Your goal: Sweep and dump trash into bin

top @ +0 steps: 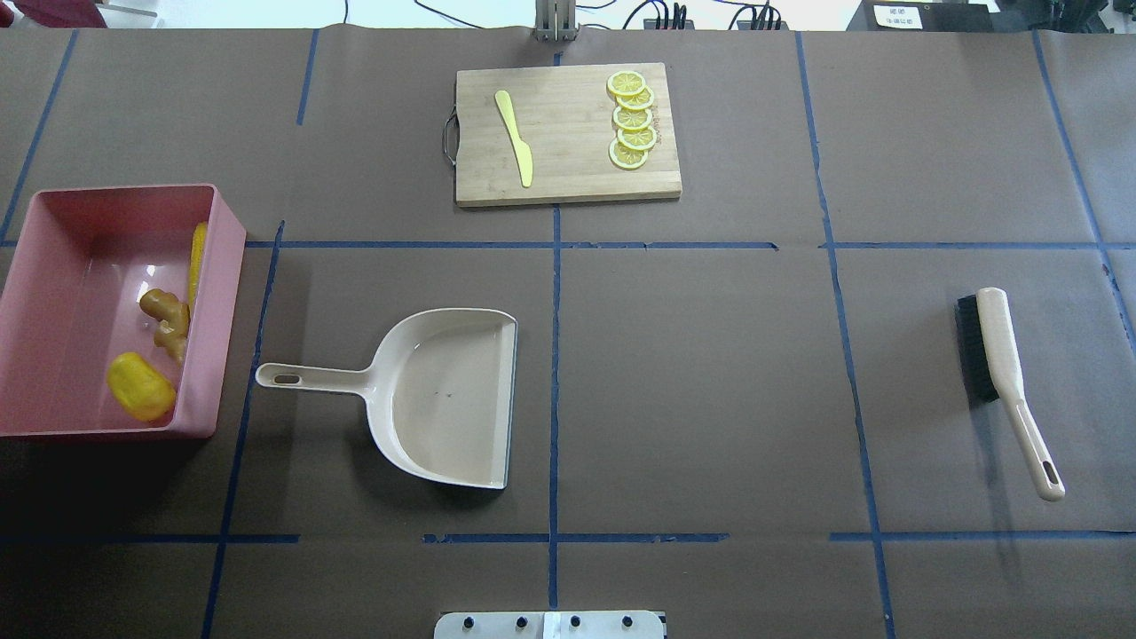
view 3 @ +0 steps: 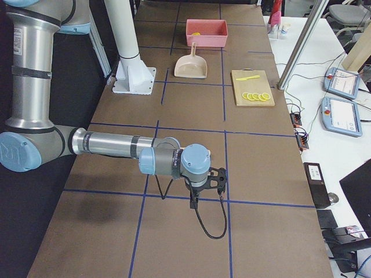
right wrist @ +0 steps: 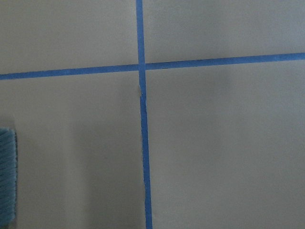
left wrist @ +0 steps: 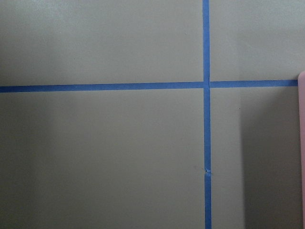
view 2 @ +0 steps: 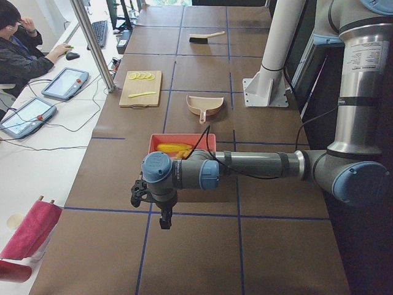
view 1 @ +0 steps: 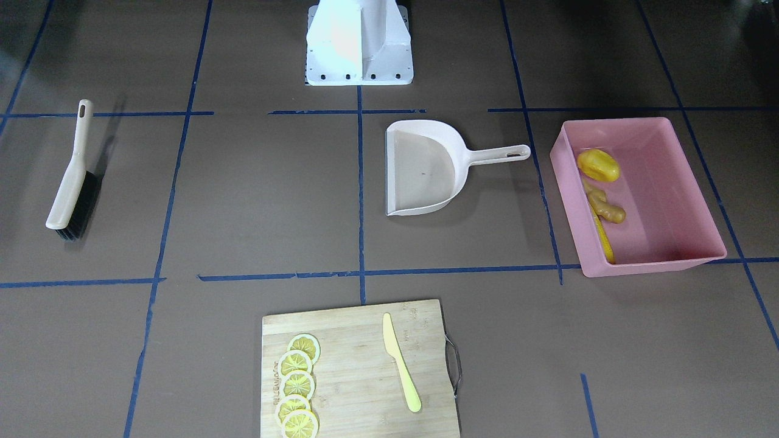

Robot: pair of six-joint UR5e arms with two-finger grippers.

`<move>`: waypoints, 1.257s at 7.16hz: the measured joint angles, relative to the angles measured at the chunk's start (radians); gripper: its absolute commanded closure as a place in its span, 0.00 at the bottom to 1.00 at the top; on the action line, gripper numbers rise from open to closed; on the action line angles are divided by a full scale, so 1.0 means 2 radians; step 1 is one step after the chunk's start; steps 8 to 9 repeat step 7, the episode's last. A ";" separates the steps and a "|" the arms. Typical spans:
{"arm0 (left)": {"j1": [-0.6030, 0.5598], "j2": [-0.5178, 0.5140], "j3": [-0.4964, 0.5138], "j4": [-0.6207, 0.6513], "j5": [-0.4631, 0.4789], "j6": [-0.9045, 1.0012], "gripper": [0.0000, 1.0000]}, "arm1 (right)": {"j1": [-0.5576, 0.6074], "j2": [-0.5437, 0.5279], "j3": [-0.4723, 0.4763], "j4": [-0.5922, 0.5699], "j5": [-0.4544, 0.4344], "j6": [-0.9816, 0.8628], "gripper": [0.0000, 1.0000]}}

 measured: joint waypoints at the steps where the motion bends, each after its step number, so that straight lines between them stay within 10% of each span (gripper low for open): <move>1: 0.000 0.000 0.000 0.000 0.000 0.000 0.00 | 0.000 -0.001 0.000 0.000 0.000 0.000 0.00; 9: 0.000 0.001 0.001 -0.001 0.000 0.001 0.00 | 0.000 -0.004 0.001 0.005 0.000 0.005 0.00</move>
